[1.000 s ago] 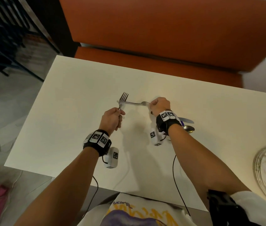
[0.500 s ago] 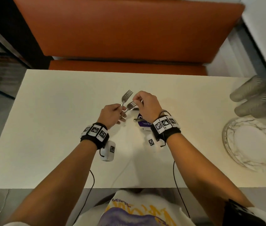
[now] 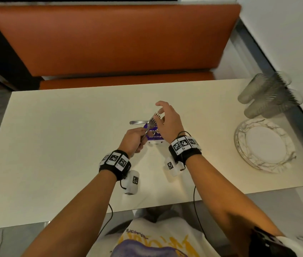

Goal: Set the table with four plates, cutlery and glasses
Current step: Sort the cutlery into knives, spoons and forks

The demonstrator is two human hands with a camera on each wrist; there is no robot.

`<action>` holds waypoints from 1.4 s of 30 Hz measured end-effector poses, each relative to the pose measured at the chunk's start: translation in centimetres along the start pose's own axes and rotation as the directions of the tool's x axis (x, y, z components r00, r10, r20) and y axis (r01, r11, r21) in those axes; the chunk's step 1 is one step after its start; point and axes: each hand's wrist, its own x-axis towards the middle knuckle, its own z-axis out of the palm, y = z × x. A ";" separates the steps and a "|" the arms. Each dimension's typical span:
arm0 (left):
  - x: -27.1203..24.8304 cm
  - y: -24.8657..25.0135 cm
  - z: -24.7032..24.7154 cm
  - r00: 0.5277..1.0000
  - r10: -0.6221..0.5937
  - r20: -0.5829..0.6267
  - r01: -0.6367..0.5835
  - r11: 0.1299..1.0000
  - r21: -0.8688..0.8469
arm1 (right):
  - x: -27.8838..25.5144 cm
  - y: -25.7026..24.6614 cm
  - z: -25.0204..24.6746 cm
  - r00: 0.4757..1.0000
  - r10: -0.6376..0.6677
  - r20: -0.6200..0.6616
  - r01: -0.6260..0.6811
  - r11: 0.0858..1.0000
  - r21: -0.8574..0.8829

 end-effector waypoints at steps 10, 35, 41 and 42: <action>1.0 -1.2 -0.1 0.986 0.165 0.029 -0.166 0.935 0.313 | 0.1 1.7 -0.9 0.992 0.121 -0.018 -0.120 0.992 0.038; 7.3 -7.7 2.2 0.931 0.364 -0.020 -0.218 0.600 0.770 | -2.3 11.7 0.8 0.694 0.705 0.145 -0.718 0.692 0.072; 8.0 -7.8 2.3 0.933 0.357 -0.053 -0.193 0.618 0.762 | -1.8 12.0 0.5 0.722 0.680 0.126 -0.688 0.726 0.022; 8.0 -7.8 2.3 0.933 0.355 -0.055 -0.191 0.619 0.762 | -1.7 12.1 0.5 0.728 0.675 0.123 -0.681 0.732 0.018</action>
